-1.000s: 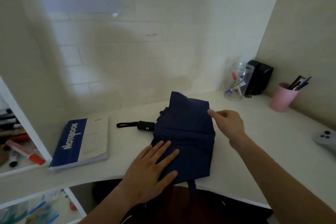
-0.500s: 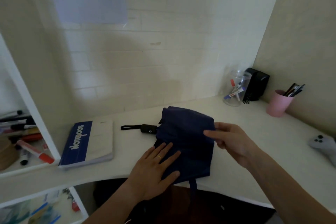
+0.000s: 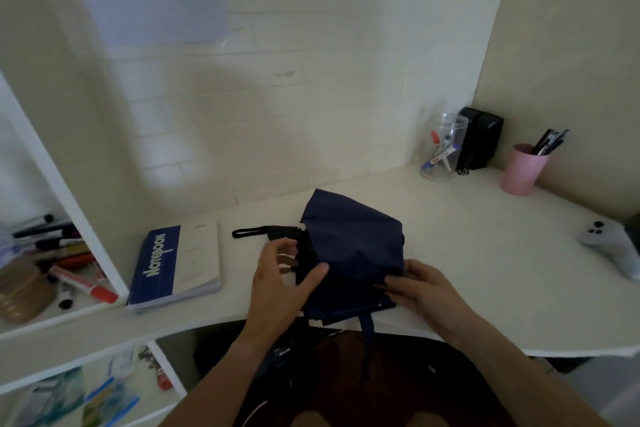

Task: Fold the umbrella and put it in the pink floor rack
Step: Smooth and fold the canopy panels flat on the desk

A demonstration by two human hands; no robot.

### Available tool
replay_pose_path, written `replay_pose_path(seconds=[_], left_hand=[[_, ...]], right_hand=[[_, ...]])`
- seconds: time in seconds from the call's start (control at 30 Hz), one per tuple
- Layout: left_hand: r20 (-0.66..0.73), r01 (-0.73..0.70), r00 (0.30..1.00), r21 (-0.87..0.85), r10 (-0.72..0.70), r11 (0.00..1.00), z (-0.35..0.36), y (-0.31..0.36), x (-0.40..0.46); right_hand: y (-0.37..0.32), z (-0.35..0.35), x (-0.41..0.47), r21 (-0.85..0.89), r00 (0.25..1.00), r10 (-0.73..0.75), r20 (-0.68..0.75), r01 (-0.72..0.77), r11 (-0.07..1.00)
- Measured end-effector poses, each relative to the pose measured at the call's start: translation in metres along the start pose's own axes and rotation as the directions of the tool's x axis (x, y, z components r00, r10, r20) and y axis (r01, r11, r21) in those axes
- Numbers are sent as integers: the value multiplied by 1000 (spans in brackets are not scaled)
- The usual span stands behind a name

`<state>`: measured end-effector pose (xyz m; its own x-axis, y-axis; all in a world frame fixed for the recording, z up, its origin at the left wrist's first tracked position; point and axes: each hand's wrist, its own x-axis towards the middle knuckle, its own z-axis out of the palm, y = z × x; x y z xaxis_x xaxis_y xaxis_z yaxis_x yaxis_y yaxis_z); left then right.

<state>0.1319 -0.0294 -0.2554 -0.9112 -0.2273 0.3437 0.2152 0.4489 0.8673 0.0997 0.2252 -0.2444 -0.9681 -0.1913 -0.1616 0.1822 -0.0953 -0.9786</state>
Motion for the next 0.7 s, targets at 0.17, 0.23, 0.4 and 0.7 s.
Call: replay_pose_path(seconds=[0.17, 0.23, 0.4, 0.7], left_hand=[[-4, 93, 996, -77, -94, 993, 16, 21, -3], [-49, 144, 988, -107, -149, 984, 20, 21, -4], [-89, 23, 995, -193, -41, 981, 17, 20, -8], [40, 62, 997, 119, -67, 991, 14, -1, -21]], right_hand=[[-4, 6, -5, 20, 999, -35, 36, 34, 999], [-6, 7, -6, 55, 999, -11, 31, 9, 998], [-4, 8, -2, 66, 999, 31, -42, -28, 997], [2, 9, 2, -11, 992, 3, -123, -4, 1000]])
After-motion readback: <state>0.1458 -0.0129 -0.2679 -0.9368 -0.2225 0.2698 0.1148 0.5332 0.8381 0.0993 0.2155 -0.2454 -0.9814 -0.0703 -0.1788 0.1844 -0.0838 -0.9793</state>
